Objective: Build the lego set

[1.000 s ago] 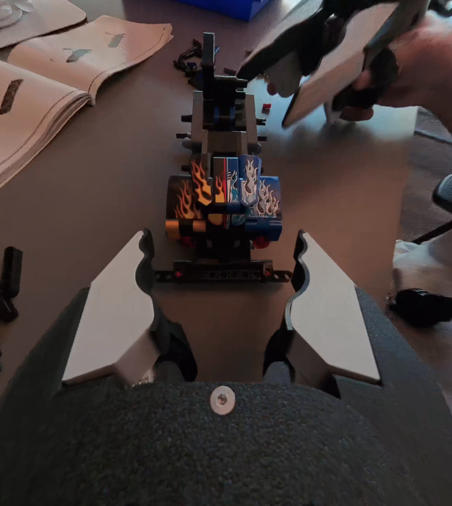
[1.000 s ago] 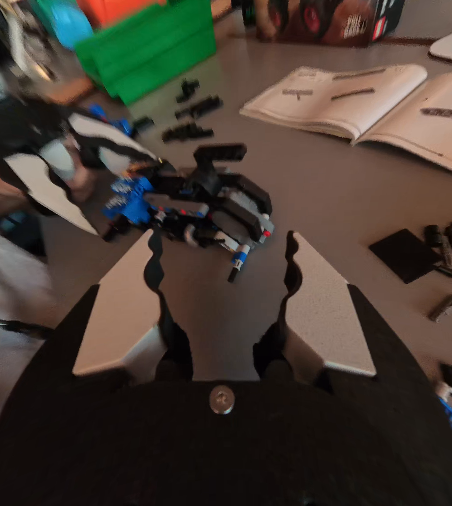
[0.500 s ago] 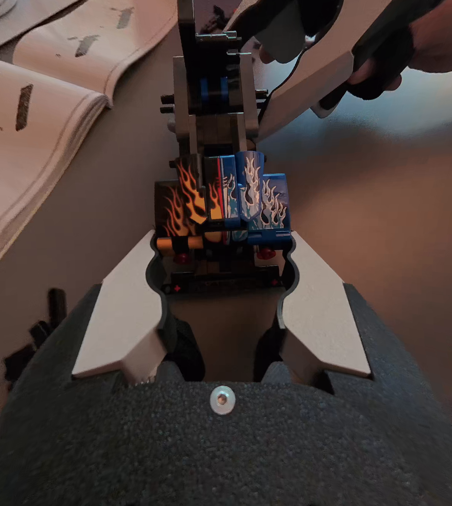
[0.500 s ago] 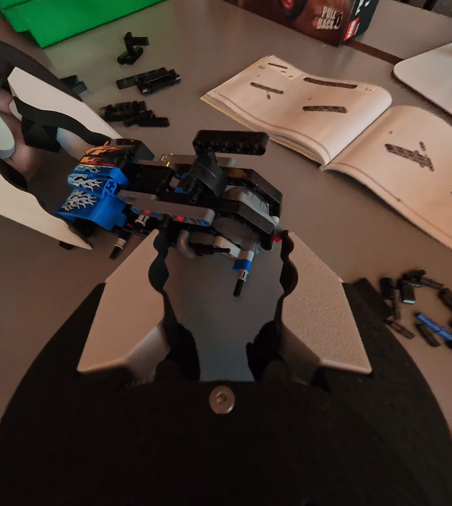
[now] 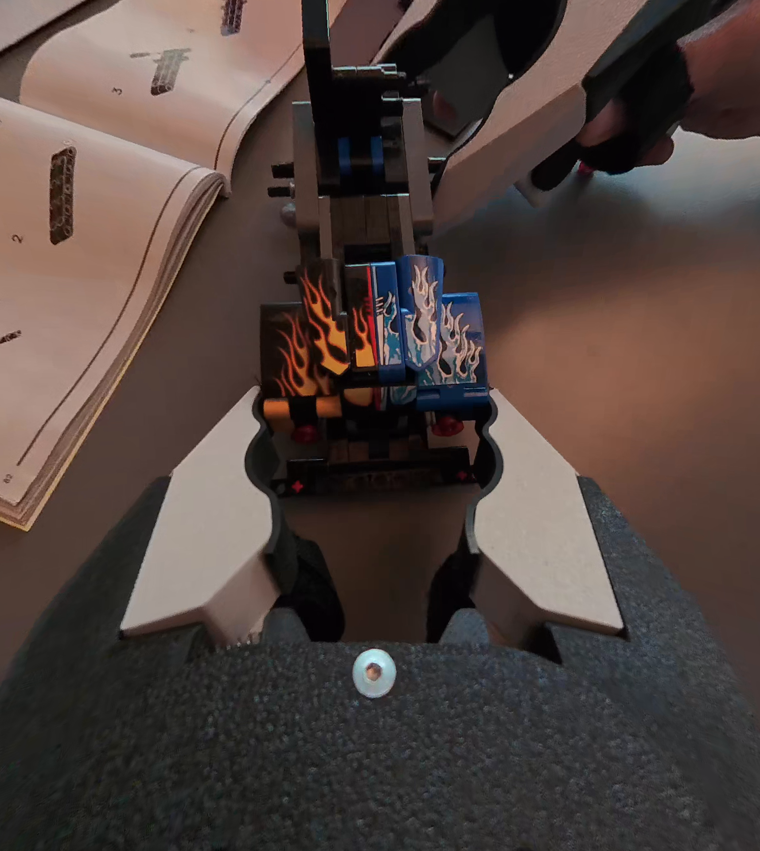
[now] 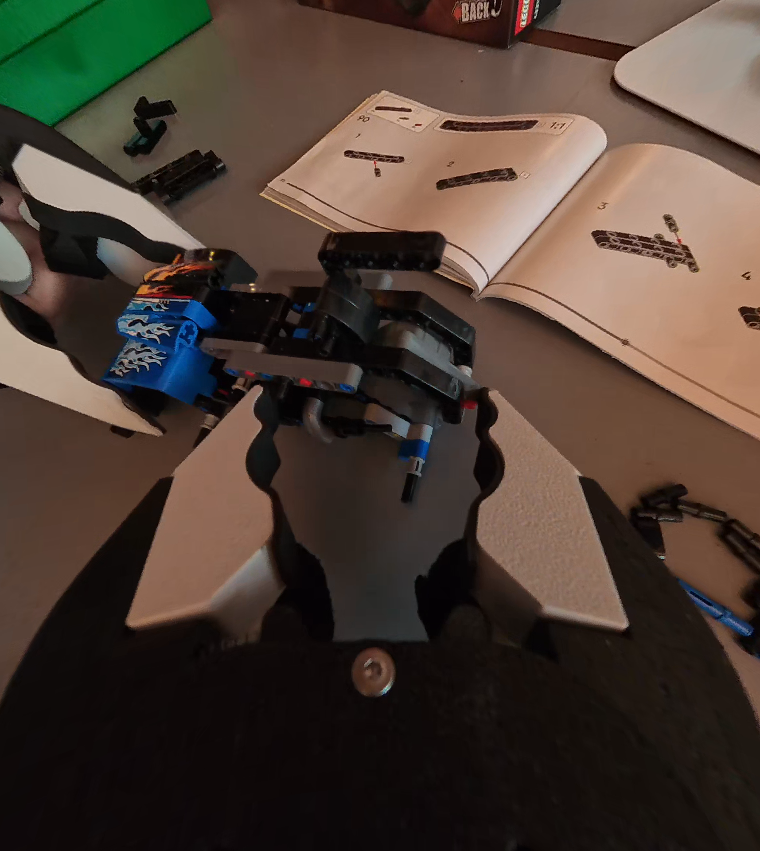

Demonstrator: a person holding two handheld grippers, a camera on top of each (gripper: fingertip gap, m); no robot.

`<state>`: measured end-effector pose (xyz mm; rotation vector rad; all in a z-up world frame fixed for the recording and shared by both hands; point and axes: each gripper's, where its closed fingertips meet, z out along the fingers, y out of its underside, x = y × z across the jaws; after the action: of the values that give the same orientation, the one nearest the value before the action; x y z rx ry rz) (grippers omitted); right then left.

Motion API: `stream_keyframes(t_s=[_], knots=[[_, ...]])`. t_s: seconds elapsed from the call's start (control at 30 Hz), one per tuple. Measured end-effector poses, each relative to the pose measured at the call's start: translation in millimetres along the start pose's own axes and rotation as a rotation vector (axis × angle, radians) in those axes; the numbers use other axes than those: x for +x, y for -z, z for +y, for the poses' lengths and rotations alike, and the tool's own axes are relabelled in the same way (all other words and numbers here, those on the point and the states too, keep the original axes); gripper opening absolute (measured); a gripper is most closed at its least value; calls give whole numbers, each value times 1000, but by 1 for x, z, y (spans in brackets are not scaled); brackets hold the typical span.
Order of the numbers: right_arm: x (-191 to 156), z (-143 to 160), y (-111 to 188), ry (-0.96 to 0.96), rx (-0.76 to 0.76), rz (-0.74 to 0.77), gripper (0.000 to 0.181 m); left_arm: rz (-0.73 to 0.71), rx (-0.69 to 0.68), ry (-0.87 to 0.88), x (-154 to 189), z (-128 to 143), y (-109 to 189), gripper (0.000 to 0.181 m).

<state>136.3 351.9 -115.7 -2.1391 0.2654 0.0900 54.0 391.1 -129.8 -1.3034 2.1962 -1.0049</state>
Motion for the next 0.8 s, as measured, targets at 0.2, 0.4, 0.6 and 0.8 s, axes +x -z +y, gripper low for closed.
stream_keyframes(t_s=[0.2, 0.4, 0.6, 0.8], knots=[[-3, 1, 0, 17, 13, -4, 90, -6, 37, 24, 0, -1, 1, 86], [0, -5, 37, 27, 150, 54, 89, -39, 200, 83, 5, -5, 56, 80], [-25, -5, 85, -30, 343, 83, 76, -333, 149, 150, -45, 51, 158, 66], [-44, -4, 100, 49, 429, 127, 66, -475, -12, 252, -79, 106, 200, 46]])
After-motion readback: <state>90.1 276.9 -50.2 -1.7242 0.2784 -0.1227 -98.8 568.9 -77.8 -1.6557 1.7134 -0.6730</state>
